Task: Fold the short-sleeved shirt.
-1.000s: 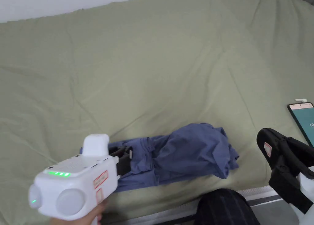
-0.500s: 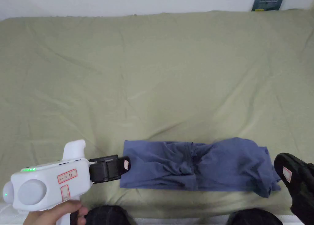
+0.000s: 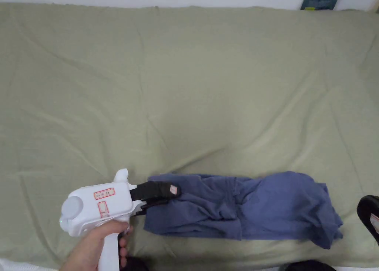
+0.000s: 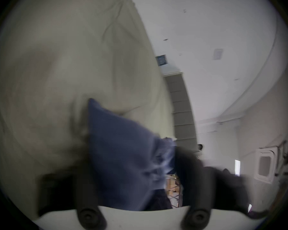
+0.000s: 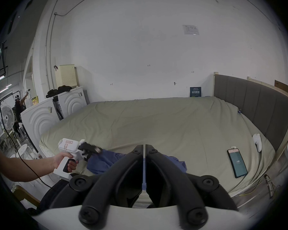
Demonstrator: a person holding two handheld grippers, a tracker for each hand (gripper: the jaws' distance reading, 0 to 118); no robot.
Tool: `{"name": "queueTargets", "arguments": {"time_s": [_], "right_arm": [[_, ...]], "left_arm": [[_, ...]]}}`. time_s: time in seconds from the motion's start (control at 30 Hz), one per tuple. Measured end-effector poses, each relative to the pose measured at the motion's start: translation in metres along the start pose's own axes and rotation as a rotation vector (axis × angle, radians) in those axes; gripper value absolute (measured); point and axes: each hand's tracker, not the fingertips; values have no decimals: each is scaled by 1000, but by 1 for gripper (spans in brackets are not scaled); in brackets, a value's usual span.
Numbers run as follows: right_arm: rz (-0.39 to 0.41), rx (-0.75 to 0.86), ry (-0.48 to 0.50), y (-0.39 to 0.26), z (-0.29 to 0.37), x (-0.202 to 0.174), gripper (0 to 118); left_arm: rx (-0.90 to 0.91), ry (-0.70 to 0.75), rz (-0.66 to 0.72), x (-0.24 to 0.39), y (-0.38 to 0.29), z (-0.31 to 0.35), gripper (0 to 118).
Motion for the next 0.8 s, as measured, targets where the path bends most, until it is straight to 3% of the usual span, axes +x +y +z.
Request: {"name": "queueTargets", "arguments": {"time_s": [0.03, 0.07, 0.1, 0.17, 0.3, 0.33, 0.43, 0.53, 0.57, 0.63, 0.7, 0.8], "right_arm": [[3, -9, 2, 1, -3, -1, 4], [3, -16, 4, 1, -6, -2, 4], [1, -20, 7, 2, -8, -4, 4], [-2, -18, 20, 3, -10, -7, 4], [2, -4, 35, 4, -11, -13, 4], [-1, -1, 44, 3, -9, -11, 4], [3, 3, 49, -1, -7, -13, 4], [2, 9, 64, -6, -4, -11, 4], [0, 10, 67, -6, -3, -11, 4], [-4, 14, 77, -5, -1, -10, 4], [-2, 24, 78, -6, 2, -8, 4], [-2, 40, 77, -8, 8, -4, 4]], "left_arm": [[-12, 96, 19, -8, -1, -4, 9], [14, -70, 113, -15, -1, -1, 9], [12, -88, 80, -10, 1, 5, 9], [17, 25, -3, 17, -14, 14, 8], [129, -1, 98, 18, -8, 51, 7], [146, 28, 81, 22, -6, 63, 7], [222, 316, -77, 32, 3, 111, 7], [288, 493, -90, 39, 5, 142, 7], [304, 515, -76, 15, 24, 147, 7], [311, 494, -53, 27, 24, 144, 8], [330, 474, -120, 66, 11, 127, 8], [354, 288, -142, 122, -20, 84, 7]]}}
